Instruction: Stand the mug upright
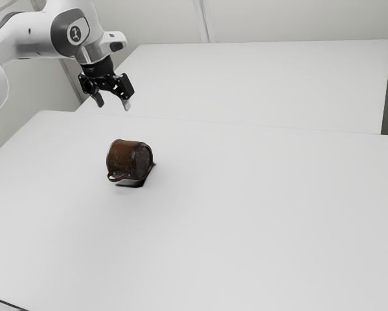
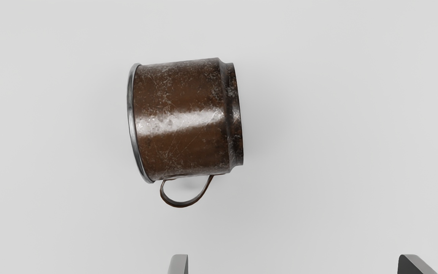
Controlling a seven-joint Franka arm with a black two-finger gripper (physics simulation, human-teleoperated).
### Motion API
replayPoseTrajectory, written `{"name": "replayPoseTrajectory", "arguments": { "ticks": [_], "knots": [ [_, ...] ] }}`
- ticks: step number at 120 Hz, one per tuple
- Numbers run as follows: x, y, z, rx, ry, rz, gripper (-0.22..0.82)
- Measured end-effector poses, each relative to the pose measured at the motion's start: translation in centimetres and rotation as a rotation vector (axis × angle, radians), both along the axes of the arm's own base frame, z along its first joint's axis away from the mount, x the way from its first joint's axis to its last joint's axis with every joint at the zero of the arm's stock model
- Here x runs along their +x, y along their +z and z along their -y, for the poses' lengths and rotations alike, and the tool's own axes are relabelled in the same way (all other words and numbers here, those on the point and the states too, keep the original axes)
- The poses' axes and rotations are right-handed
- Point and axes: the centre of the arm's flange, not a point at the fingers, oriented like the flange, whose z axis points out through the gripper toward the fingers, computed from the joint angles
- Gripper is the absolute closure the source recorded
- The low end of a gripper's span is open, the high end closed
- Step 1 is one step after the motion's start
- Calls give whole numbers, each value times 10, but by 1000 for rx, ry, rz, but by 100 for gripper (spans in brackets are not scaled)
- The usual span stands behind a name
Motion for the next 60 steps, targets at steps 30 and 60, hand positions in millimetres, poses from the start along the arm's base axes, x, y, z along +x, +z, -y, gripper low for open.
{"name": "replayPoseTrajectory", "arguments": {
  "ticks": [30, 60],
  "knots": [
    [-1, -1, 1, -1, -12, -1, 0],
    [-9, 8, -53, -111, 80, 22, 0]
  ]
}}
